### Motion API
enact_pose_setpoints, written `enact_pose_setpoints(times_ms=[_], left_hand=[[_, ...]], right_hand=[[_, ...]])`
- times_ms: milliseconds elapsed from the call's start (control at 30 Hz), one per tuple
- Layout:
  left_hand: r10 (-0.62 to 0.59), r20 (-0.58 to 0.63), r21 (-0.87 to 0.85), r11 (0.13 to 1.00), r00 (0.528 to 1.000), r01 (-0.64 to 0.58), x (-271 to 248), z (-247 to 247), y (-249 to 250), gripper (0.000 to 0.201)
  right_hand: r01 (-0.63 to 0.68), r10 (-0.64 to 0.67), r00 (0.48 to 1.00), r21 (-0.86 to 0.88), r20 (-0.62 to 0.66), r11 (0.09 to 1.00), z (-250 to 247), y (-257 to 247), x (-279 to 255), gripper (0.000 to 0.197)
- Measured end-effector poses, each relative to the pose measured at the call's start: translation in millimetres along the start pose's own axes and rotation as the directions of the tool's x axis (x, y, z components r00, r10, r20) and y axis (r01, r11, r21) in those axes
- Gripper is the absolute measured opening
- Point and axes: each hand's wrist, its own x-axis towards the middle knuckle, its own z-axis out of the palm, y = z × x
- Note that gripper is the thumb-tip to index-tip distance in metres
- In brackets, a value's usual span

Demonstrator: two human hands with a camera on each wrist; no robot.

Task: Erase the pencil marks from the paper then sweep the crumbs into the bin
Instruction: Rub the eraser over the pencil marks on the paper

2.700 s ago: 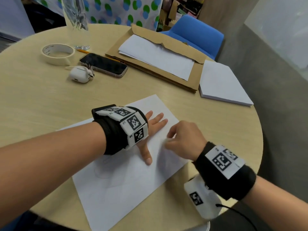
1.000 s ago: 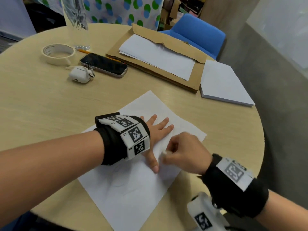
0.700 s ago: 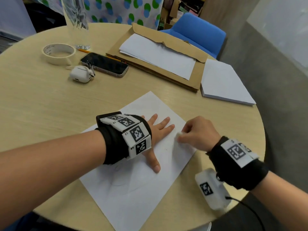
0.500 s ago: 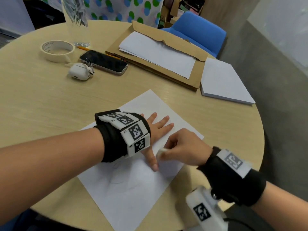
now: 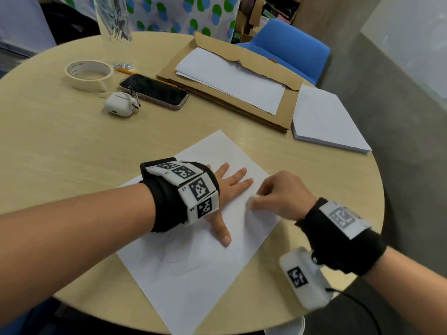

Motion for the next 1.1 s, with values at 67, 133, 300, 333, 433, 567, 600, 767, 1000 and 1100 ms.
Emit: enact_pose_setpoints(times_ms=[67, 133, 300, 333, 433, 567, 600, 767, 1000, 1100], left_hand=[[0.000, -0.002, -0.005, 1.000, 1.000, 0.000, -1.2, -0.4, 0.8, 0.137], [0.001, -0.008, -0.014, 1.000, 1.000, -0.001, -0.8, 0.1, 0.4, 0.138], [-0.002, -0.019, -0.003, 1.000, 1.000, 0.002, 1.0, 1.3, -0.1, 0.140], [-0.003, -0.017, -0.003, 1.000, 1.000, 0.003, 0.9, 0.7, 0.5, 0.140], [-0.013, -0.006, -0.017, 1.000, 1.000, 0.013, -1.0, -0.6, 1.3, 0.138], [-0.006, -0.010, -0.014, 1.000, 1.000, 0.006, -4.2, -1.9, 4.4, 0.135], [-0.002, -0.014, -0.019, 1.000, 1.000, 0.002, -5.6, -4.3, 4.4, 0.132], [0.052, -0.049, -0.171, 0.983, 0.997, -0.060, -12.6, -17.1, -12.4, 0.110], [0.024, -0.010, -0.050, 0.998, 1.000, -0.025, -14.5, -11.9, -5.0, 0.126], [0.024, 0.014, 0.030, 0.999, 1.000, -0.024, -11.9, -9.9, -5.7, 0.132]], right_hand=[[-0.043, 0.041, 0.996, -0.029, -0.084, 0.999, -7.5, 3.7, 7.0, 0.012], [-0.003, -0.001, 0.996, -0.050, -0.085, 0.999, -1.4, -2.2, 1.4, 0.012], [0.086, -0.095, 0.984, 0.063, 0.153, 0.994, 21.9, -16.8, -22.6, 0.020], [0.052, -0.063, 0.986, 0.073, 0.158, 0.996, 17.4, -13.7, -19.0, 0.018], [-0.049, 0.047, 0.998, 0.056, 0.030, 0.997, -2.6, -0.1, 0.2, 0.013], [-0.143, 0.150, 0.987, 0.107, -0.058, 0.984, -10.8, 16.1, 14.9, 0.011], [-0.183, 0.192, 0.981, 0.199, -0.023, 0.963, -9.9, 19.7, 15.6, 0.011], [-0.303, 0.314, 0.942, 0.711, 0.122, 0.635, -13.7, 31.3, 11.4, 0.011], [-0.102, 0.026, 0.986, 0.460, 0.167, 0.882, 9.0, 1.1, -16.3, 0.017], [-0.063, -0.020, 0.961, 0.290, 0.276, 0.955, 27.3, -13.6, -23.9, 0.020]])
